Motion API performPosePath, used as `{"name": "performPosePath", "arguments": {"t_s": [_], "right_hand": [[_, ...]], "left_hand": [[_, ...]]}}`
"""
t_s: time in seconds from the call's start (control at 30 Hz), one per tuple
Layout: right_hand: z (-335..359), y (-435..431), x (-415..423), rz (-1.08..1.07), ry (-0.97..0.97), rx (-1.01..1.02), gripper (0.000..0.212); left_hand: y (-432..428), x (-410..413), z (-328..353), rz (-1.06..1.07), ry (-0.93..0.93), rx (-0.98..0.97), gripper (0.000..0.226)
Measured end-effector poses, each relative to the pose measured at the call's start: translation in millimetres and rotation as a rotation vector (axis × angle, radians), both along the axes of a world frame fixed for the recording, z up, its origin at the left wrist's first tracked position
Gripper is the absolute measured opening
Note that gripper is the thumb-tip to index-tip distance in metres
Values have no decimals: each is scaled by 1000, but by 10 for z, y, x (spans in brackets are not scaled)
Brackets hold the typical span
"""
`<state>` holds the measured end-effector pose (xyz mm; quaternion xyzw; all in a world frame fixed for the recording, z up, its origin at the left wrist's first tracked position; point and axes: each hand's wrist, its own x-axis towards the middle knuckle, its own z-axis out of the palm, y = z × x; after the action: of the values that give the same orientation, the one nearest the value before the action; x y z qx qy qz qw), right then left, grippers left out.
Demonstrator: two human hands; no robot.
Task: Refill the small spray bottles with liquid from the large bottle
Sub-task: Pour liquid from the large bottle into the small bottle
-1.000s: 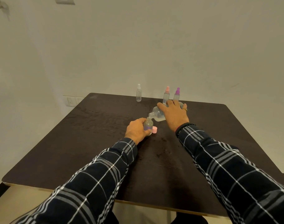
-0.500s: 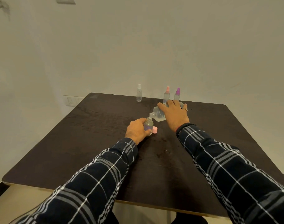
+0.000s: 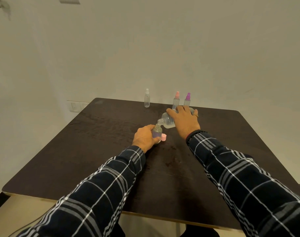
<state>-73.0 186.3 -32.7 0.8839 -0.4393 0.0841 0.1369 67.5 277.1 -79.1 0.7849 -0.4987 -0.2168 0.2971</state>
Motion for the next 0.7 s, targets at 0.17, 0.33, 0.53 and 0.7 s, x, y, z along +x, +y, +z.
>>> {"name": "performPosePath", "arguments": {"t_s": [0.17, 0.33, 0.53, 0.7], "right_hand": [[6, 2, -1, 5, 0, -7, 68], [-4, -2, 4, 4, -6, 2, 70], [5, 3, 0, 2, -4, 7, 68], [-12, -5, 1, 1, -24, 30, 65]], "left_hand": [[2, 5, 2, -3, -9, -2, 56], [-5, -3, -1, 0, 6, 3, 58], [-4, 1, 3, 1, -2, 4, 57], [1, 8, -3, -6, -8, -6, 56]]}}
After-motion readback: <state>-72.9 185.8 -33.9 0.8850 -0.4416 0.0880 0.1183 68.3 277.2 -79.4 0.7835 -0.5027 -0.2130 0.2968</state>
